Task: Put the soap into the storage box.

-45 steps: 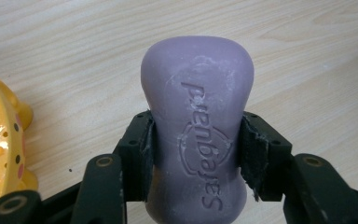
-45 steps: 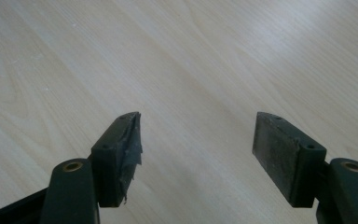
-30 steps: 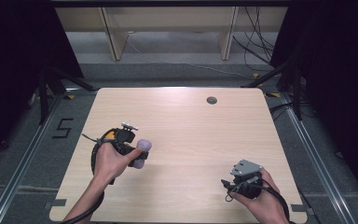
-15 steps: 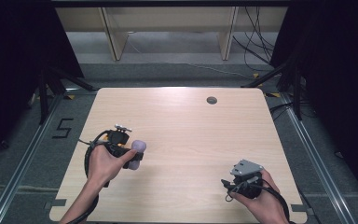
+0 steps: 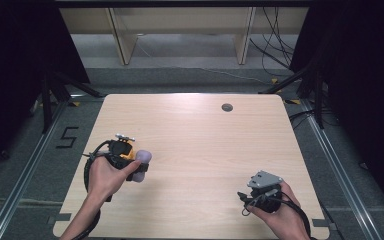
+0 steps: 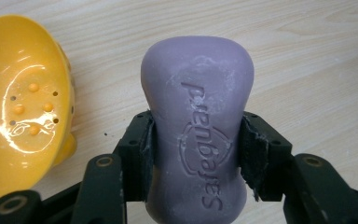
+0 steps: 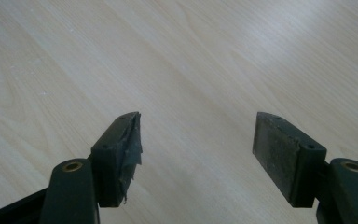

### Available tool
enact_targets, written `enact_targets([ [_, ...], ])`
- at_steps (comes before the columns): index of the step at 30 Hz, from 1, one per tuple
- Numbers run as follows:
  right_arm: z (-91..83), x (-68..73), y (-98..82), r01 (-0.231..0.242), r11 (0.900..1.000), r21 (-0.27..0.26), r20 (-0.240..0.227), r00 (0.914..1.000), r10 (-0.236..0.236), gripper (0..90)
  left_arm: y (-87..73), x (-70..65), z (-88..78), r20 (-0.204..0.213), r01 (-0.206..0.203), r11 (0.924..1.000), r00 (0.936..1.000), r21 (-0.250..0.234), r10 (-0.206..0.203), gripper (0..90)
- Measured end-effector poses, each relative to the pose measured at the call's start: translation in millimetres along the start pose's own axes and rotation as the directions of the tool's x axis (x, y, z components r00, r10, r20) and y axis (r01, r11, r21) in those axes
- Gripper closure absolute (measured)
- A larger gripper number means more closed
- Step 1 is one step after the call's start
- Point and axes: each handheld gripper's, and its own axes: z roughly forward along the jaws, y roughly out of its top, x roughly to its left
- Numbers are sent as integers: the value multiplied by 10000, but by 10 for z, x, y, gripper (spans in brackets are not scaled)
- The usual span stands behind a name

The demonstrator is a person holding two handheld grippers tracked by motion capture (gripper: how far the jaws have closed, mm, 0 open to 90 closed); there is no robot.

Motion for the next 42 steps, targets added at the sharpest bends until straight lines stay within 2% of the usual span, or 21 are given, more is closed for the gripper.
enact_targets([
  [2,0,-1,0,-9,10000,-9,14,10000,9,332,-21,17,5,5,58,9998,10000,-215,-57,492],
  [3,0,-1,0,-14,10000,-12,17,10000,14,332,-15,27,-6,-40,15,9999,10000,-113,-16,492],
  [7,0,-2,0,-22,10000,-17,18,10000,22,332,-36,40,-9,-34,301,9992,9995,-279,-302,492],
  [8,-2,-1,0,-47,10000,-18,13,10000,47,332,-35,64,-20,-39,44,9997,10000,-232,-45,492],
  [10,-2,2,0,-124,9999,-49,35,9999,124,332,-33,73,-38,-83,114,9998,9999,-172,-115,492],
  [11,-9,-5,2,-89,10000,-11,23,10000,89,332,-49,71,-39,-69,340,9989,9994,-330,-342,492],
  [14,-8,-4,2,-102,9999,-23,-11,9999,102,332,-53,96,-49,-47,235,9991,9997,-366,-237,492],
  [15,-9,-4,2,-102,9999,-32,0,9999,102,332,-68,99,-64,-85,458,9981,9989,-410,-462,492],
  [18,-8,-4,3,-96,9999,-36,-2,10000,96,332,-76,113,-75,-105,494,9977,9987,-464,-499,492],
  [19,-9,-4,3,-87,10000,-48,4,10000,87,332,-70,137,-91,-103,278,9990,9996,-353,-281,492],
  [20,-10,-6,3,-74,10000,-53,-3,10000,74,332,-80,130,-87,-113,483,9977,9987,-481,-489,492],
  [21,-10,-8,4,-50,10000,-66,24,10000,50,332,-81,144,-96,-116,455,9979,9989,-466,-461,492],
  [25,-7,-10,4,-15,10000,-80,23,10000,15,332,-81,152,-105,-137,533,9972,9984,-520,-541,492],
  [26,-5,-7,7,-41,10000,-82,4,10000,41,332,-77,150,-102,-209,671,9960,9974,-595,-685,492],
  [28,0,-4,7,-74,9999,-151,42,10000,74,332,-77,160,-112,-131,560,9971,9983,-513,-567,492],
  [34,-7,-9,8,-79,9999,-115,7,10000,79,332,-57,191,-110,-162,612,9966,9979,-551,-622,492],
  [36,-11,-8,8,-70,9999,-144,31,10000,70,332,-52,195,-110,-198,738,9956,9970,-583,-751,492],
  [39,-7,-3,9,-105,9997,-231,66,9999,107,332,-34,226,-123,-243,688,9959,9972,-595,-704,492],
  [42,-10,-10,7,-123,9997,-229,79,9999,125,332,-14,237,-118,-293,877,9937,9955,-695,-899,492],
])
